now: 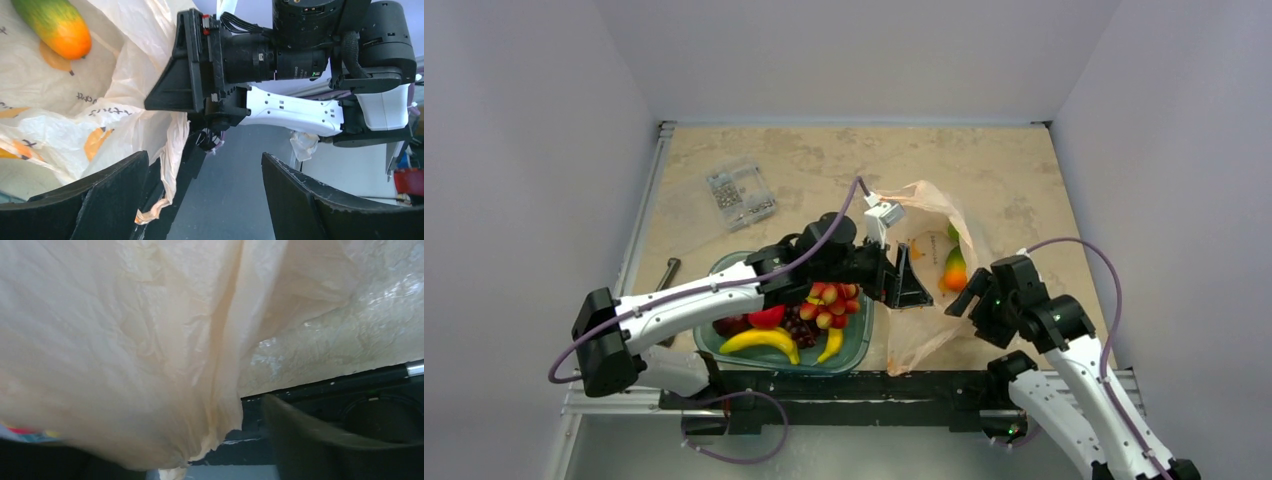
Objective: Take the fake fruits out of the plastic bag
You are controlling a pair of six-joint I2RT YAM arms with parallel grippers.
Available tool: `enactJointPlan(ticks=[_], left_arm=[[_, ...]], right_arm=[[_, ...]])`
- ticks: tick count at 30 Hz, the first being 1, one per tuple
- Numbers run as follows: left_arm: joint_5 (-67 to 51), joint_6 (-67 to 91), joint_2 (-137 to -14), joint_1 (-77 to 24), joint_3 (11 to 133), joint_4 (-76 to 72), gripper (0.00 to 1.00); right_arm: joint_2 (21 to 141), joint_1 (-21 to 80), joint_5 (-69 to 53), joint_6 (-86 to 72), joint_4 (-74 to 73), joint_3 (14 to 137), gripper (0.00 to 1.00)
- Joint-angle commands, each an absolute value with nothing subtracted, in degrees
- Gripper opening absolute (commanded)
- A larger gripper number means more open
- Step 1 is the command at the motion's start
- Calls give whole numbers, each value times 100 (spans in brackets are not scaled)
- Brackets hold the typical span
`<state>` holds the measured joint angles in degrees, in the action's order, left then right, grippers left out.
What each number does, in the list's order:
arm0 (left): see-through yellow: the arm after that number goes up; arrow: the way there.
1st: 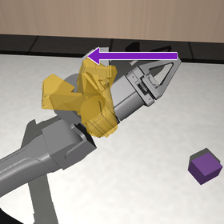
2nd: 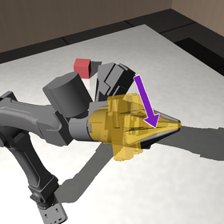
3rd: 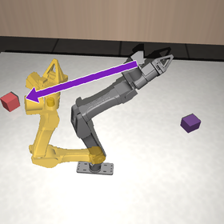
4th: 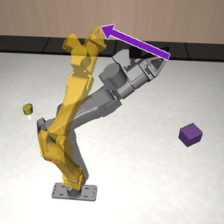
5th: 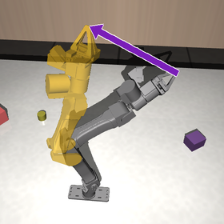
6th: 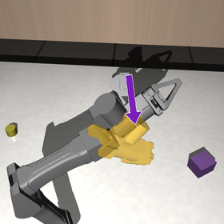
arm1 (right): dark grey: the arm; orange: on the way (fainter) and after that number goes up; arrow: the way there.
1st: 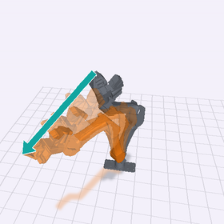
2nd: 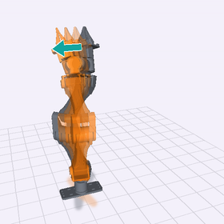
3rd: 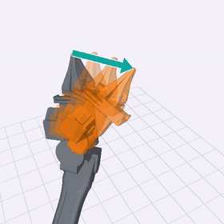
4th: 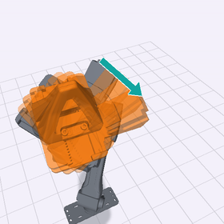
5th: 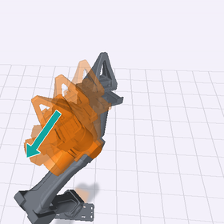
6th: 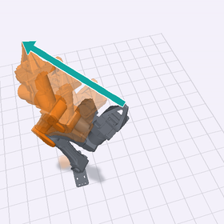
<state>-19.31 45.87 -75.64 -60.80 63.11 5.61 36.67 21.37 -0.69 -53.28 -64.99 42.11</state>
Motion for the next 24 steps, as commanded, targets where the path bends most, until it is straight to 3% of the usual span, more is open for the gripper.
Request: enactJointPlan(ticks=[1, 3, 4, 10, 24], left_arm=[[-1884, 4368, -7887, -6275, 6662, 367, 82], [-1802, 4273, -8111, -6307, 6735, 386, 81], [-1728, 4221, -8241, -6318, 6785, 433, 81], [-1155, 3455, -9107, -6345, 7351, 437, 77], [194, 3373, -10611, -6521, 7963, -501, 61]], right_arm=[[3621, 2144, 688, -6514, -6545, 3869, 48], [3865, 2149, 780, -6248, -6474, 3852, 8], [4006, 2145, 780, -6101, -6412, 3869, 0], [4685, 2150, 910, -5788, -6511, 4073, 0], [3870, 2145, 851, -5648, -6486, 4403, 0]])
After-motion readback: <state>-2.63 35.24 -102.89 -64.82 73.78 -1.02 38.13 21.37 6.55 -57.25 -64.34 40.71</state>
